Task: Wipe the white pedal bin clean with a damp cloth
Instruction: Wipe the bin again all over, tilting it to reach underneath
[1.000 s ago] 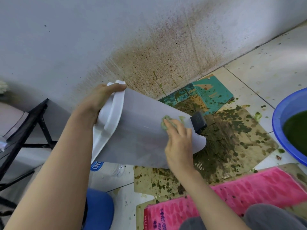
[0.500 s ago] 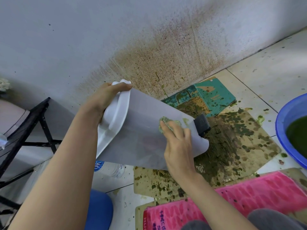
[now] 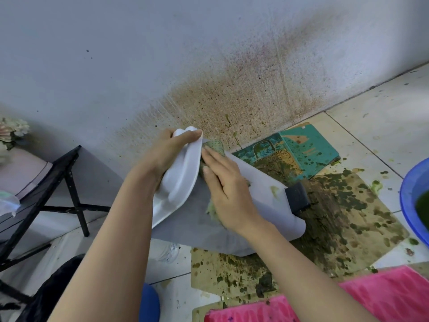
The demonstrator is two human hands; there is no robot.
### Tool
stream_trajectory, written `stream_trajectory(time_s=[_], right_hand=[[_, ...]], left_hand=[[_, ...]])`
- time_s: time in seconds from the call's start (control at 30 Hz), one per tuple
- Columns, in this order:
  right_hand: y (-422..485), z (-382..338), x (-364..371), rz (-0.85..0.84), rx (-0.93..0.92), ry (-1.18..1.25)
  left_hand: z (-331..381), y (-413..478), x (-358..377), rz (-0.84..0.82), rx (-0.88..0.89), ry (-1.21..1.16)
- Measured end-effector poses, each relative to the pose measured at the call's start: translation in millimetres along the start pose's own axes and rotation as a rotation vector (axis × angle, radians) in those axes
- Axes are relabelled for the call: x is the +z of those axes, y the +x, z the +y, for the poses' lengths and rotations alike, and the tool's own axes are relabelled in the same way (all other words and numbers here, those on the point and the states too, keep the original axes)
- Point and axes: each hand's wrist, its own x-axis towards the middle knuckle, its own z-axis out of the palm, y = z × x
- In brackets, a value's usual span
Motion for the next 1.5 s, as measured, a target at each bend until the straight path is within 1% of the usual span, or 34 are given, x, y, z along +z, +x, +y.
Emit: stream_trajectory(time_s=[0.07, 0.1, 0.2, 0.27, 0.3, 0.37, 0.43, 0.47, 0.53, 0.6, 0.67, 0.73, 0.83, 0.93, 1.03, 1.1, 1.2, 1.3, 1.33, 1.4, 1.43, 1.5], right_hand=[[13.9, 10.8, 1.4, -0.057, 0.027, -0.063], [21.1, 19.2, 0.5, -0.071, 0.068, -0.084], [50.2, 36.1, -3.6, -0.113, 0.298, -0.076], [58.1, 36.8, 0.5, -0.118, 0.339, -0.067], [55.6, 32.3, 5.5, -0.110, 0.308, -0.047], [34.6, 14.8, 18.9, -0.086, 0.161, -0.049], [3.6, -4.2, 36.5, -0.049, -0.002, -0.137], [-7.7, -10.6, 43.7, -0.026, -0.035, -0.186], [-11.4, -15.5, 49.9, 0.020, -0.025, -0.260], [2.1, -12.4, 48.9, 0.018, 0.009, -0.304], [26.4, 1.6, 43.3, -0.039, 0.088, -0.291], [48.2, 26.4, 33.4, -0.089, 0.214, -0.288], [59.4, 65.0, 11.1, -0.152, 0.401, -0.333], [57.6, 95.1, -10.5, -0.148, 0.528, -0.325], [55.5, 107.7, -27.3, -0.098, 0.632, -0.266], [46.5, 101.6, -28.6, -0.039, 0.596, -0.264], [31.7, 68.2, -12.6, 0.083, 0.358, -0.176], [18.5, 29.8, 10.8, 0.116, 0.141, -0.070], [8.6, 21.4, 16.7, 0.148, 0.085, -0.086], [-15.0, 20.0, 19.0, 0.290, -0.015, -0.158], [-25.7, 25.2, 14.2, 0.366, -0.035, -0.193], [-36.4, 37.0, -4.4, 0.453, 0.009, -0.198]], left_hand=[[-3.3, -0.3, -4.8, 0.002, -0.020, 0.010], [-5.7, -0.9, -7.8, 0.011, -0.030, 0.002], [-10.4, -3.6, -14.9, 0.051, -0.046, -0.050], [-10.4, -3.2, -17.8, 0.066, -0.062, -0.072], [-9.7, -1.7, -19.5, 0.070, -0.081, -0.073], [-7.8, 0.5, -22.2, 0.060, -0.120, -0.074], [-6.3, 2.5, -23.0, 0.016, -0.128, -0.072], [-6.1, 2.0, -23.5, -0.004, -0.114, -0.068], [-9.3, -0.5, -25.1, -0.014, -0.088, -0.068], [-16.3, -1.9, -29.9, -0.003, -0.099, -0.081], [-24.6, -3.2, -35.8, 0.051, -0.136, -0.066], [-30.3, -6.1, -40.9, 0.087, -0.155, -0.071], [-36.2, -12.1, -43.3, 0.082, -0.172, -0.126], [-34.6, -7.3, -41.6, 0.109, -0.158, -0.128], [-24.8, -0.5, -33.4, 0.050, -0.100, -0.127], [-22.4, 3.9, -29.2, 0.038, -0.060, -0.110], [-18.6, 5.1, -26.2, 0.047, -0.066, -0.103], [-11.6, 6.7, -16.6, 0.084, -0.070, -0.059], [-8.4, 6.7, -13.1, 0.078, -0.067, -0.055], [-3.8, 7.1, -4.6, 0.079, -0.047, -0.067], [-0.7, 6.5, 1.0, 0.081, -0.036, -0.072], [7.9, 5.0, 14.4, 0.074, -0.016, -0.079]])
